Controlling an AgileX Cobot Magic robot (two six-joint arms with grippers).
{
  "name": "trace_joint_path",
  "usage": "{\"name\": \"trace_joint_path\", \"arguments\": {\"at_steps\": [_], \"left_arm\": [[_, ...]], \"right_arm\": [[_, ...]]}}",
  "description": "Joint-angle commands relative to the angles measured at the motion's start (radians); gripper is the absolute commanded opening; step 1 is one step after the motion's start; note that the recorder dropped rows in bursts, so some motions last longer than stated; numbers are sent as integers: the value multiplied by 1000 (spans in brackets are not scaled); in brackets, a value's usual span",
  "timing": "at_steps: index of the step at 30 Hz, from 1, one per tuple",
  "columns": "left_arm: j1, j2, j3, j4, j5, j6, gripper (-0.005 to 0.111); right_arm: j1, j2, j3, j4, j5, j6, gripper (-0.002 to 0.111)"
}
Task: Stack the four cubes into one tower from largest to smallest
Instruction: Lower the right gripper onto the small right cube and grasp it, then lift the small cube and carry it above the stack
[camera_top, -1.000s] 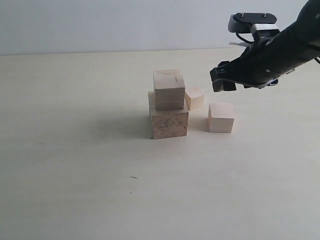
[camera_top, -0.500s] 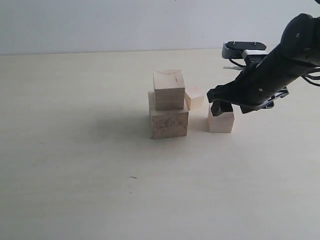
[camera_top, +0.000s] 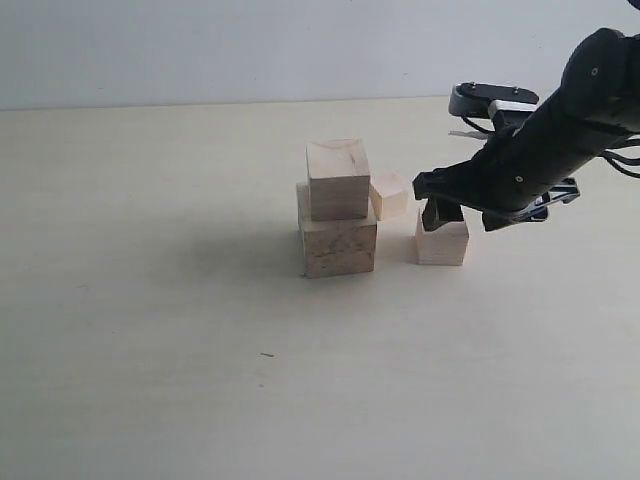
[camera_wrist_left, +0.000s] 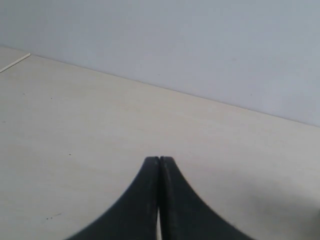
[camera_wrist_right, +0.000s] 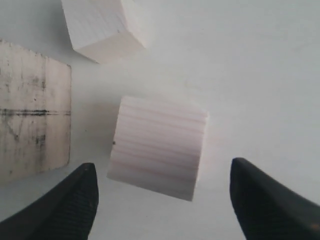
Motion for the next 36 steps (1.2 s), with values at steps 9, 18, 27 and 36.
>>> {"name": "trace_joint_path", "arguments": {"at_steps": [9, 18, 27, 36], "left_arm": [[-4, -5, 3, 1, -3, -22, 0], [-4, -5, 3, 1, 4, -45, 0], [-4, -5, 3, 1, 10, -45, 0], [-4, -7, 3, 1, 29, -45, 0]], "right_arm": [[72, 38, -6, -311, -83, 349, 70], [74, 59, -6, -323, -93, 348, 66], [74, 38, -6, -323, -61, 347, 54], [74, -69, -6, -375, 61, 315, 43]]}}
